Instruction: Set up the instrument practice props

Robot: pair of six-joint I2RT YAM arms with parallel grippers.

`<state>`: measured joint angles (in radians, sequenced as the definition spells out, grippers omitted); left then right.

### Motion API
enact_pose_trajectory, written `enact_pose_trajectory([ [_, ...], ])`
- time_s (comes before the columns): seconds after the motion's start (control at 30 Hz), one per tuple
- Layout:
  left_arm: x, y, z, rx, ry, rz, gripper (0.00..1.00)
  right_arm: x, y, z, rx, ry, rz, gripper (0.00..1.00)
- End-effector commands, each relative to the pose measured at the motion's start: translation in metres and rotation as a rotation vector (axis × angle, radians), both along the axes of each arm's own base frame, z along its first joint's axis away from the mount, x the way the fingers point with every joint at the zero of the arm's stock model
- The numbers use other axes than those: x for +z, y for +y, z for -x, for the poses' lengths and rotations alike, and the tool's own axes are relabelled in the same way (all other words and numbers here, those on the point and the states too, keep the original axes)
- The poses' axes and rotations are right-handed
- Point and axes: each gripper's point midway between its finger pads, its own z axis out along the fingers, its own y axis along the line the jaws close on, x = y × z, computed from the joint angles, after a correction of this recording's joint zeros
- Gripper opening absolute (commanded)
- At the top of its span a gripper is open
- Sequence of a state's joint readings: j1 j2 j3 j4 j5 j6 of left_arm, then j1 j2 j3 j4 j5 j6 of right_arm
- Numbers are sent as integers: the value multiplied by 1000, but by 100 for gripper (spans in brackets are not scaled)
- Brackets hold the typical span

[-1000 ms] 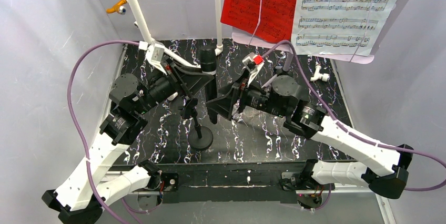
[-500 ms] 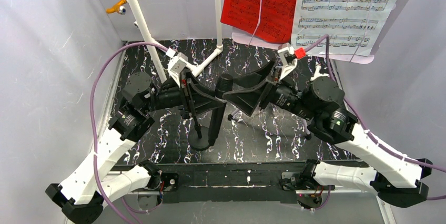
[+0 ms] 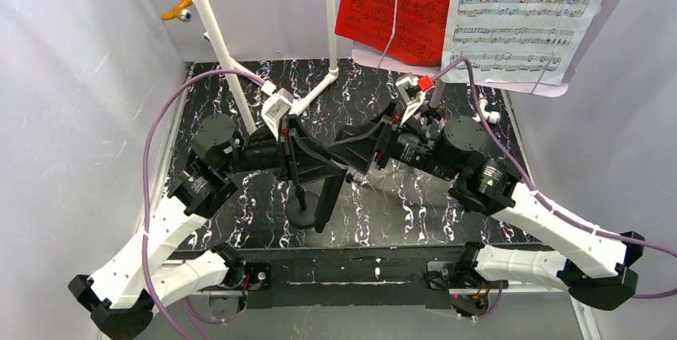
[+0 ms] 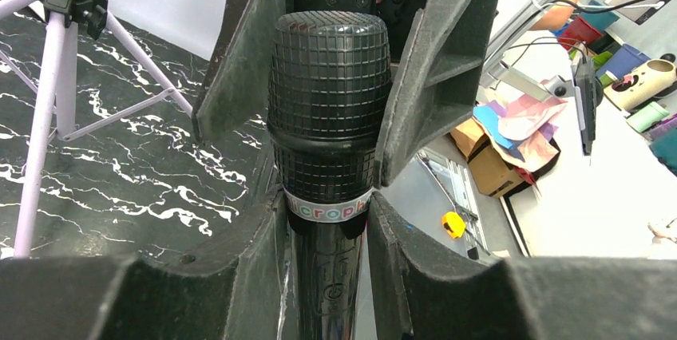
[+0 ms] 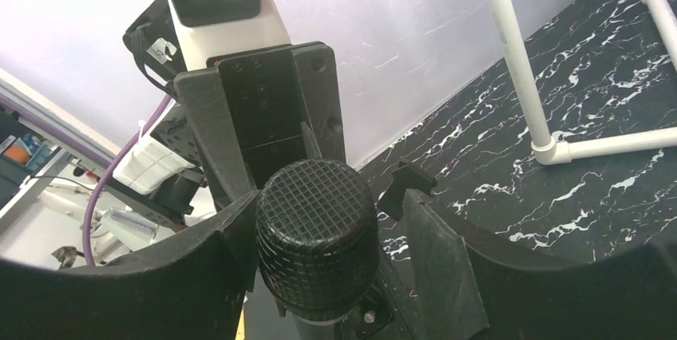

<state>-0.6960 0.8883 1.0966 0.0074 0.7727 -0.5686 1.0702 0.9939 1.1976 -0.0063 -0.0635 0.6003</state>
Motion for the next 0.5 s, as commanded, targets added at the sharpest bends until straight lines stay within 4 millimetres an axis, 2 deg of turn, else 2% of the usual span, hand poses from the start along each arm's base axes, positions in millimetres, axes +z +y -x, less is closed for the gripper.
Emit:
enact_pose_trajectory([
  [0.0,8,3,8,-23,-42,25,0,14,3,3,19,-22,-64,70],
  [0.1,6,2,7,-23,-38,21,0,13,4,3,23,-26,-59,46],
  [0.17,6,2,7,-21,-39,21,0,14,3,4,25,-34,-61,22],
  [0.2,7,3,7,-20,-42,17,5,15,2,4,18,-43,-61,9],
  [0.23,6,4,6,-8,-45,5,21,16,-1,3,6,-50,-57,1],
  [0.33,2,11,7,23,-32,-48,80,14,-13,-3,-52,-69,-48,1],
  [0.37,0,16,9,35,-37,-69,94,13,-17,-2,-61,-75,-44,1],
  [0.4,-3,22,11,58,-48,-96,98,13,-23,-7,-99,-76,-46,1],
  [0.47,-10,40,12,136,-75,-164,98,13,-32,-8,-132,-87,-47,1],
])
